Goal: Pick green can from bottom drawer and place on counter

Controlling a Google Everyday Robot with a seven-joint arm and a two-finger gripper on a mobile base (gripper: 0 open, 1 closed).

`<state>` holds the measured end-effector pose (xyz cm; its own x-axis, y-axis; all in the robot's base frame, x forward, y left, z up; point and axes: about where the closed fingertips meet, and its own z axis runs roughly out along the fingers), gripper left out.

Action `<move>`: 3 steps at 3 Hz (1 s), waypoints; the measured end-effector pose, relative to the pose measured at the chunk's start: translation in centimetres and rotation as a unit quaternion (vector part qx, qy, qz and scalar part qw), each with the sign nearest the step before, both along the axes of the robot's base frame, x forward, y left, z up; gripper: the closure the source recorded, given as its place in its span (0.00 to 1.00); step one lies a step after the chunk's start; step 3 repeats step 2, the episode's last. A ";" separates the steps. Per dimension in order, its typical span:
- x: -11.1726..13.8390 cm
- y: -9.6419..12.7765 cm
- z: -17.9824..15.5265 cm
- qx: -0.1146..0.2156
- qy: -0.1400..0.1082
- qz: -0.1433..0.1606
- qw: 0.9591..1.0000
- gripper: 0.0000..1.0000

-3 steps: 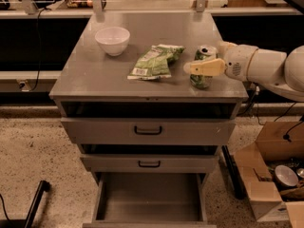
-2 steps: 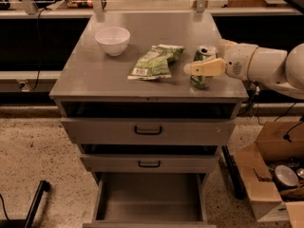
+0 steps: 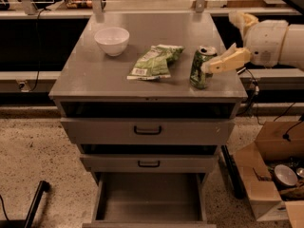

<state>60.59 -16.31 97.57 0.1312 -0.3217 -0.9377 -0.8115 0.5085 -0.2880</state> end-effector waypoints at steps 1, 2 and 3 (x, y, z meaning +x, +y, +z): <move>-0.5 0.6 -0.1 -0.014 -0.013 0.018 1.000 0.00; -0.5 0.7 -0.1 -0.014 -0.013 0.018 1.000 0.00; -0.5 0.7 -0.1 -0.014 -0.013 0.018 1.000 0.00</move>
Offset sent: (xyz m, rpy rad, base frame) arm -0.0062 0.0061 -0.0010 -0.0329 -0.0317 0.0404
